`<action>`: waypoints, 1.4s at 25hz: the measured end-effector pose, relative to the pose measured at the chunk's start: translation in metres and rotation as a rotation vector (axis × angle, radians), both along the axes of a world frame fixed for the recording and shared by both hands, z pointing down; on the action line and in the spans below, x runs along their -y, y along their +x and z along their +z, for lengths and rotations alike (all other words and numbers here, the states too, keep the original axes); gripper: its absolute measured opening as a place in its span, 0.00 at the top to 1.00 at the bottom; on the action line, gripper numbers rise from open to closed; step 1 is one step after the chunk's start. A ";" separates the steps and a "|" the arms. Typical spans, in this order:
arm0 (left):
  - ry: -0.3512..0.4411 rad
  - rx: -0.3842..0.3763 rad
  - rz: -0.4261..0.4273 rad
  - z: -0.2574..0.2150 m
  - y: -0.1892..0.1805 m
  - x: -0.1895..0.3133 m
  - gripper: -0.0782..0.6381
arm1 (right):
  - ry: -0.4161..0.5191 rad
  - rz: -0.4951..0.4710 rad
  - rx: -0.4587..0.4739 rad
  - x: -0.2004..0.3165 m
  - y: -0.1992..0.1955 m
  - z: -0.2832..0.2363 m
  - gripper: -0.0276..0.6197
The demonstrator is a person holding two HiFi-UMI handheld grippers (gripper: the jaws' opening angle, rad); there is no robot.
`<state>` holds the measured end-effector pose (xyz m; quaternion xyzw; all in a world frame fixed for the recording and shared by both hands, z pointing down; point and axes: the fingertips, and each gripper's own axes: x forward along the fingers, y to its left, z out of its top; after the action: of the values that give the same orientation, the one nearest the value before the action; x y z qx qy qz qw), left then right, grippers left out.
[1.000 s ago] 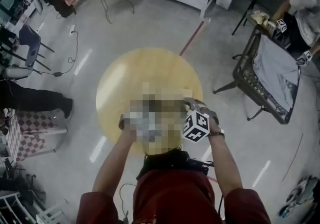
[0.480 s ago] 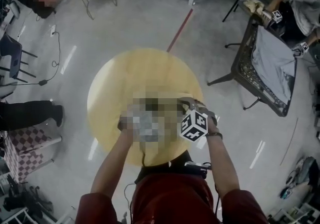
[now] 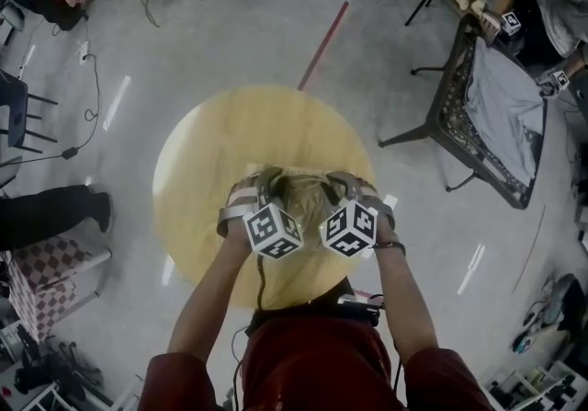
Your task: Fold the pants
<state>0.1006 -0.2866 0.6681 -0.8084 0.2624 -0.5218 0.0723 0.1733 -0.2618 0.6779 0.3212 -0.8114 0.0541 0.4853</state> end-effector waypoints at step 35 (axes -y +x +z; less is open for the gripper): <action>0.256 -0.405 -0.440 -0.112 -0.010 -0.048 0.71 | 0.235 0.102 0.232 -0.038 0.018 -0.106 0.79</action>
<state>0.0908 -0.2382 0.5565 -0.8040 0.5036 -0.3161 0.0053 0.1909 -0.2236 0.5721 0.4080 -0.8454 0.0200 0.3443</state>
